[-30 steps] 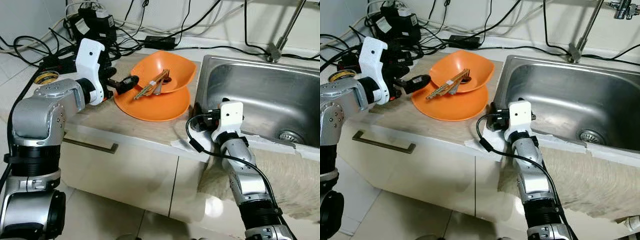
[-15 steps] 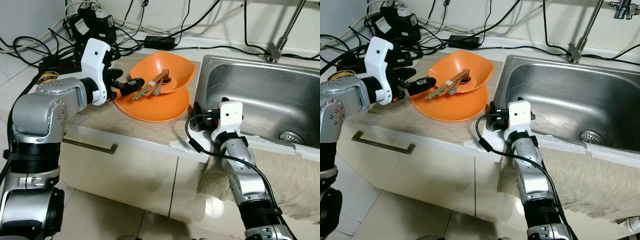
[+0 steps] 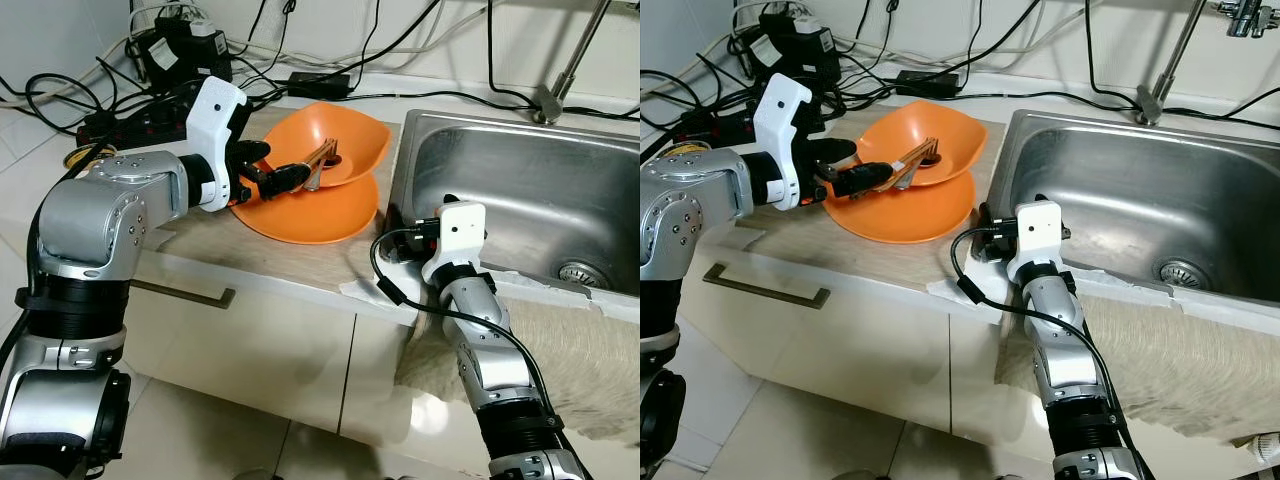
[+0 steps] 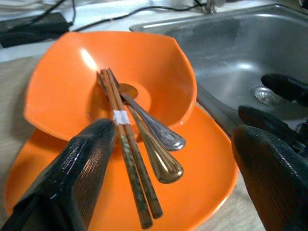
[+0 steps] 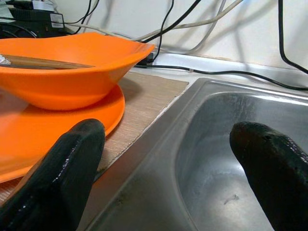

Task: Kitchen organization

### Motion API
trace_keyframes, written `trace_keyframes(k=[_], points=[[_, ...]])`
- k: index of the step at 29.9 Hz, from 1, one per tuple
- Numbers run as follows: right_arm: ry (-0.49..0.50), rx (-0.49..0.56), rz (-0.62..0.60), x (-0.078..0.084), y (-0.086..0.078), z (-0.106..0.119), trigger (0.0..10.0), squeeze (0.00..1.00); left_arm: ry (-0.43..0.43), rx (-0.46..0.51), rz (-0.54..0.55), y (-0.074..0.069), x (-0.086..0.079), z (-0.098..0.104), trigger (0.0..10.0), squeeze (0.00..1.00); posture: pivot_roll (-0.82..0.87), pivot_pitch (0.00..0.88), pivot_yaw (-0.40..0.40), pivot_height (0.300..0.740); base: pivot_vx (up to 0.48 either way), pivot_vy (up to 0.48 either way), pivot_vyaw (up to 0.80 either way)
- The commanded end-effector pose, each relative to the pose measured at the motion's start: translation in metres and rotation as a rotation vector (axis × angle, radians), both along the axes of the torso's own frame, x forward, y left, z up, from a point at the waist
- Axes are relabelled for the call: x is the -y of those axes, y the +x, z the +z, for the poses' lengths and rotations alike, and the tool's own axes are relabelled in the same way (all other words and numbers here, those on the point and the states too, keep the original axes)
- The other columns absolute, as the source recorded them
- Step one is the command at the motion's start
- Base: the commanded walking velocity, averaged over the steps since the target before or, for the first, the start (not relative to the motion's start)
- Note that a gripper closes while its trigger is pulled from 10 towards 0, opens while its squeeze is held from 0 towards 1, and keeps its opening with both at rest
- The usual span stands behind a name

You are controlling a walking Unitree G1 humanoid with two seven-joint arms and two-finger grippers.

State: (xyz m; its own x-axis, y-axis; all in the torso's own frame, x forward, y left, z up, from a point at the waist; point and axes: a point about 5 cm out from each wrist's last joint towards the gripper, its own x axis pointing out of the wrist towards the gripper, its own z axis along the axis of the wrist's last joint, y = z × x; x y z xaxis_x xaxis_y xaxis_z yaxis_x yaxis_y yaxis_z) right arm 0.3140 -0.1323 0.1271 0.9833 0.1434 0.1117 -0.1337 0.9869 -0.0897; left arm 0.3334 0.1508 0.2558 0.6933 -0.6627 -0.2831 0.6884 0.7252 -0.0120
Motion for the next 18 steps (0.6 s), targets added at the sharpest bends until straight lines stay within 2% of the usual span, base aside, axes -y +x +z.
trace_keyframes(k=[1,10,18], points=[[0.006,-0.048,-0.010,0.003,-0.004,-0.012,10.0,0.00,0.012,0.000,-0.019,0.000,0.001,0.005,10.0,0.00,0.07,0.000,0.055,0.740,0.000,0.000,0.00],[0.005,-0.048,-0.011,0.003,-0.004,-0.011,10.0,0.00,0.042,-0.038,-0.059,0.001,0.004,-0.005,10.0,0.00,0.07,0.000,0.054,0.740,0.000,0.000,0.00],[0.005,-0.048,-0.011,0.003,-0.004,-0.011,10.0,0.00,0.086,-0.059,-0.033,0.012,-0.004,-0.015,10.0,0.00,0.06,0.000,0.055,0.740,0.000,0.000,0.00]])
